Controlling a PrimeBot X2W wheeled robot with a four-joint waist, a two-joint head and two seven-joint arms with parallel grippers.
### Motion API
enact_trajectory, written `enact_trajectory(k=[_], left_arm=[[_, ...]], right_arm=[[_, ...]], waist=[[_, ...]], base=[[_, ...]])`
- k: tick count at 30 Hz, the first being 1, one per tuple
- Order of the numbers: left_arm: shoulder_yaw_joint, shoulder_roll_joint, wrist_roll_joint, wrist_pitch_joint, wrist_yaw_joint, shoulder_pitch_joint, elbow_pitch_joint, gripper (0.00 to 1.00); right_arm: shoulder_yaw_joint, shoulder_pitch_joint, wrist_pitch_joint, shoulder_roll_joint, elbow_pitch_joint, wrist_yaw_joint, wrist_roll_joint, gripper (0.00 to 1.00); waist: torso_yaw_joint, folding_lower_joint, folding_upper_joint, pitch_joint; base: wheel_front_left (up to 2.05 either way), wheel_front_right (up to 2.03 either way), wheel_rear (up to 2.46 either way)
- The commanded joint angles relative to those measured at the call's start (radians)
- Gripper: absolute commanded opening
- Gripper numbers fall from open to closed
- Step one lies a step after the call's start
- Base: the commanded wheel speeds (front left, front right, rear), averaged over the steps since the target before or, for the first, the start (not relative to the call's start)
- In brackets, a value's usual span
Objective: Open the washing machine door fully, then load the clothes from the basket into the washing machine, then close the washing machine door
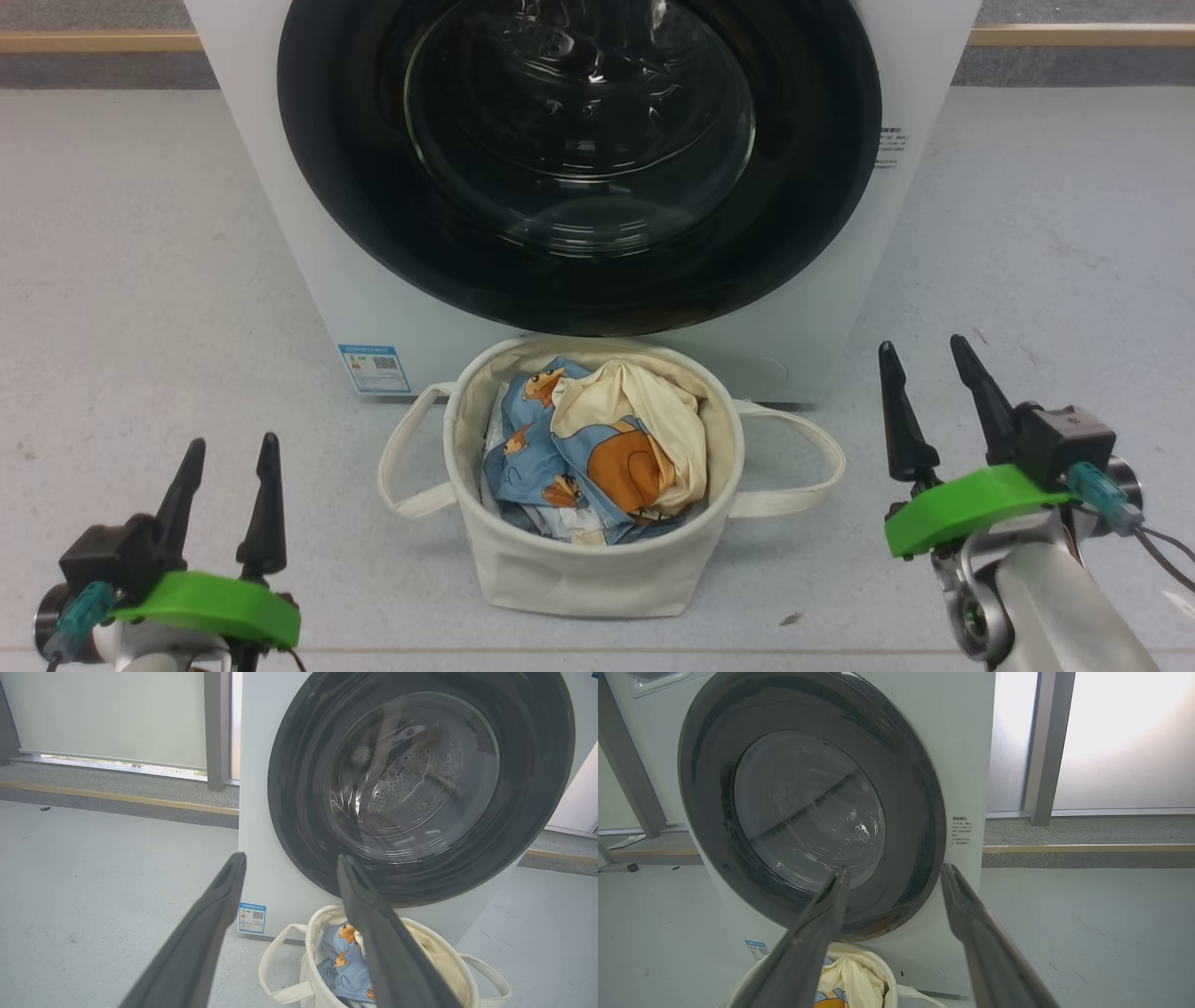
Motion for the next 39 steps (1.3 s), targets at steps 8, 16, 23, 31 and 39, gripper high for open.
enact_trajectory(k=[8,16,23,31,39], left_arm=[[0.038,0.017,-0.004,-0.012,-0.005,-0.060,-0.025,1.00],[0.027,0.025,-0.007,-0.012,-0.006,-0.062,-0.019,1.00],[0.019,0.031,-0.004,-0.012,-0.006,-0.063,-0.023,1.00],[0.020,0.031,-0.003,-0.012,-0.007,-0.063,-0.021,1.00],[0.022,0.026,0.006,-0.012,-0.007,-0.060,-0.024,1.00]], right_arm=[[0.014,-0.029,-0.013,0.001,-0.025,0.000,0.003,1.00],[0.016,-0.033,-0.013,-0.001,-0.023,0.000,0.004,1.00],[0.019,-0.031,-0.013,0.000,-0.020,0.000,0.006,1.00],[0.024,-0.033,-0.013,-0.001,-0.021,0.000,0.007,1.00],[0.027,-0.031,-0.013,-0.002,-0.020,0.000,0.009,1.00]], waist=[[0.000,0.0001,0.0000,0.002],[-0.001,0.0001,0.0000,0.004],[-0.006,0.0001,0.0000,0.002],[-0.011,0.0001,0.0000,0.001],[-0.012,0.0001,0.0000,-0.003]], base=[[0.00,0.00,0.00],[0.00,0.00,0.00],[0.00,0.00,0.00],[0.00,0.00,0.00],[0.05,-0.01,-0.04]])
